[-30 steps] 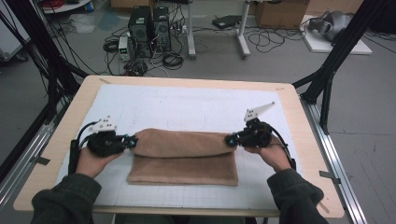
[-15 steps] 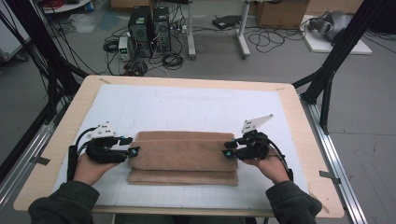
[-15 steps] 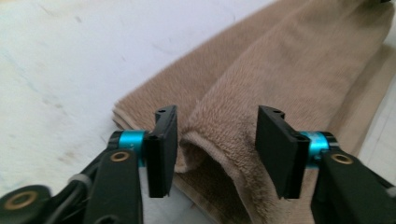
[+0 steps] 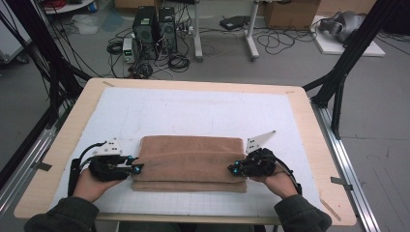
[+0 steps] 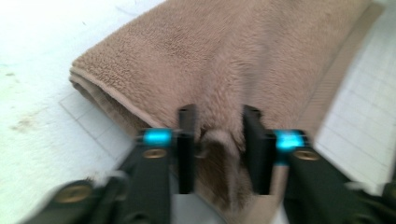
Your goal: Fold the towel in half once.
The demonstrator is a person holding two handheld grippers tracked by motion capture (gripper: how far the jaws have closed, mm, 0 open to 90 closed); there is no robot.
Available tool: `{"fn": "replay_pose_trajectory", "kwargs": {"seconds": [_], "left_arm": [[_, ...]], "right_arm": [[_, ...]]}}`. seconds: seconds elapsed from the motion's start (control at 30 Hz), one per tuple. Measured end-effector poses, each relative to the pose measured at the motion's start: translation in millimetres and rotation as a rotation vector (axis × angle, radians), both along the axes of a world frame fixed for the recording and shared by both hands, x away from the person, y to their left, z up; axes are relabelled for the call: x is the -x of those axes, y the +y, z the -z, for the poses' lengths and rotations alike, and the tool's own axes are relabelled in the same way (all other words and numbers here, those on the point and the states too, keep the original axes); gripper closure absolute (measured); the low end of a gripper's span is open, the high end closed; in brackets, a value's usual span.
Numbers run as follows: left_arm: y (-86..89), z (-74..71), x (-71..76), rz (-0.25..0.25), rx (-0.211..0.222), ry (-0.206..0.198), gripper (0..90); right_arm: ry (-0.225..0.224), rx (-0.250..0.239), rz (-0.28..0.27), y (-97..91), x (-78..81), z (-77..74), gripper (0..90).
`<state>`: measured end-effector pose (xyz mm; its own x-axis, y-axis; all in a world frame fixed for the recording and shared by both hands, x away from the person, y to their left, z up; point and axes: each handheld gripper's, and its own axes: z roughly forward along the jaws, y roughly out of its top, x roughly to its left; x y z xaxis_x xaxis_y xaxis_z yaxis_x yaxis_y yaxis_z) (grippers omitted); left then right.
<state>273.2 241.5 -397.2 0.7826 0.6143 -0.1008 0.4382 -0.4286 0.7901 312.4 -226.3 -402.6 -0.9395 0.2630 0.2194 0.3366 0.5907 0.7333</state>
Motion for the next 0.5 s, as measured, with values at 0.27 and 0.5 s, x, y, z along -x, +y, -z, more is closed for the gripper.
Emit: {"fn": "replay_pose_trajectory", "kwargs": {"seconds": [0.27, 0.5], "left_arm": [[-3.2, -7.2, -8.5, -0.017, 0.000, -0.011, 57.6], [-23.8, 22.6, -19.0, 0.046, -0.086, 0.072, 71.3]], "right_arm": [[-0.083, 0.016, 0.051, 2.8, -3.0, -10.6, 71.8], [-0.022, 0.113, 0.049, 13.1, -18.0, 22.4, 67.3]]}}
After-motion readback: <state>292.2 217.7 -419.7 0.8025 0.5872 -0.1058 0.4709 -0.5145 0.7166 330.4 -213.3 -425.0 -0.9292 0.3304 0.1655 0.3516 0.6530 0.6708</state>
